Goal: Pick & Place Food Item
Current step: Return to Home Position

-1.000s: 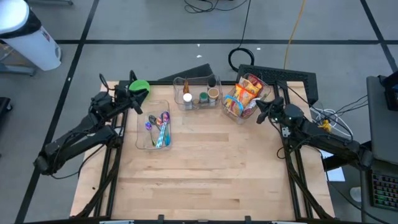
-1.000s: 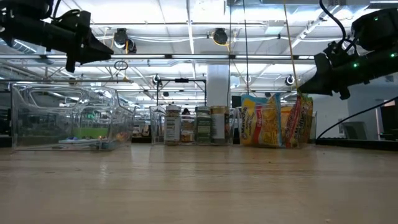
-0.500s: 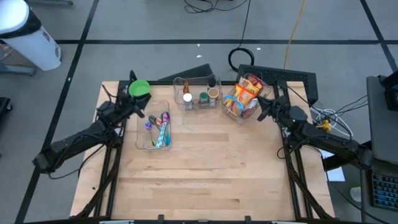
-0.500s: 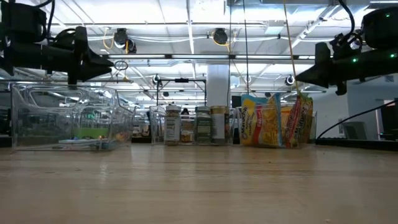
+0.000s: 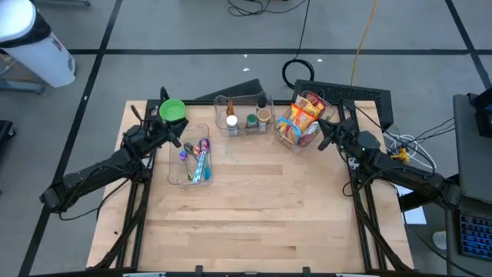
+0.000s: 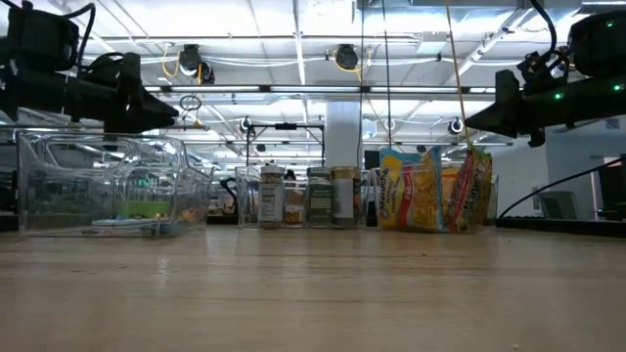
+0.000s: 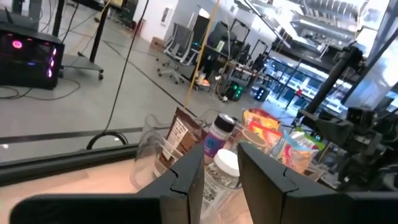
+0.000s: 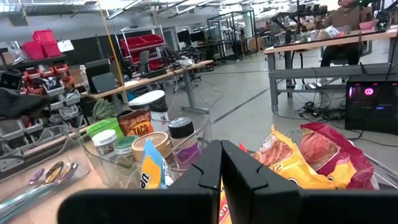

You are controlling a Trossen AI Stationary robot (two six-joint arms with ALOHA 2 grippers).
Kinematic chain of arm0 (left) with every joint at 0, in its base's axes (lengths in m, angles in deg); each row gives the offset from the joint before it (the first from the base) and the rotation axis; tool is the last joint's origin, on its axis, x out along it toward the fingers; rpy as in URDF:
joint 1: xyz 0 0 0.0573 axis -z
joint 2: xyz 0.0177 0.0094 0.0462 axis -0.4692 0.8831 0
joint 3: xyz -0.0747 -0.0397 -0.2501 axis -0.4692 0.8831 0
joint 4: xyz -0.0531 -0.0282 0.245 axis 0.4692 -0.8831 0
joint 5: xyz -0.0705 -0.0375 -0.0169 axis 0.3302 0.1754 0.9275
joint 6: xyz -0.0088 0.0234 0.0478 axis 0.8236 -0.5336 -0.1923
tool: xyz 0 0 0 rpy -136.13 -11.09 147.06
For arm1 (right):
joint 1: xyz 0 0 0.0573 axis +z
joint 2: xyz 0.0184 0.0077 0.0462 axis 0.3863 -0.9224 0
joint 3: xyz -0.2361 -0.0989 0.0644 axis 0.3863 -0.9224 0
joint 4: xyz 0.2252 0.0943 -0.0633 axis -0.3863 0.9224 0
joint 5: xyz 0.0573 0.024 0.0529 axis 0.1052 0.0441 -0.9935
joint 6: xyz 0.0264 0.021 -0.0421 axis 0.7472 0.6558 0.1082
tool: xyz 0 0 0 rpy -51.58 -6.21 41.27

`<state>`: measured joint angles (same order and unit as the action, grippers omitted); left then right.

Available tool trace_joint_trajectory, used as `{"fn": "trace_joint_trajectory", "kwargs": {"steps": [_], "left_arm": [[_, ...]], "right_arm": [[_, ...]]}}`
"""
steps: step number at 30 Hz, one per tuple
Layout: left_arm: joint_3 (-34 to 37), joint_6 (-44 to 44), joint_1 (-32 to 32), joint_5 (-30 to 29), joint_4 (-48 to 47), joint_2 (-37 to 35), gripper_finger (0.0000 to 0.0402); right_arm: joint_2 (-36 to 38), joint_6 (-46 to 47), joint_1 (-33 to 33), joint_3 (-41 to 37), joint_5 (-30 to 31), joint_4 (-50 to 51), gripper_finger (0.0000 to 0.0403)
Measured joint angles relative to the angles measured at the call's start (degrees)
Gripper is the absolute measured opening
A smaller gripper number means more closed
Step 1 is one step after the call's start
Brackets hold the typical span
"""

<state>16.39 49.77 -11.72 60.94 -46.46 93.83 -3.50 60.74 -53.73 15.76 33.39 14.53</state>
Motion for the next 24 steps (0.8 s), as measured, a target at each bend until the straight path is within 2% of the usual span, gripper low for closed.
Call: {"fn": "trace_joint_trajectory", "kwargs": {"steps": [20,24], "left_arm": [[0.00,0.74,0.09,0.07,-0.04,-0.11,0.0102],[0.00,0.86,2.28,-0.80,-0.79,-3.23,0.0102]], "right_arm": [[0.00,0.02,0.00,-0.09,-0.04,0.02,0.0000],[1.72,0.02,1.08,-0.09,-0.02,0.16,0.0000]]}}
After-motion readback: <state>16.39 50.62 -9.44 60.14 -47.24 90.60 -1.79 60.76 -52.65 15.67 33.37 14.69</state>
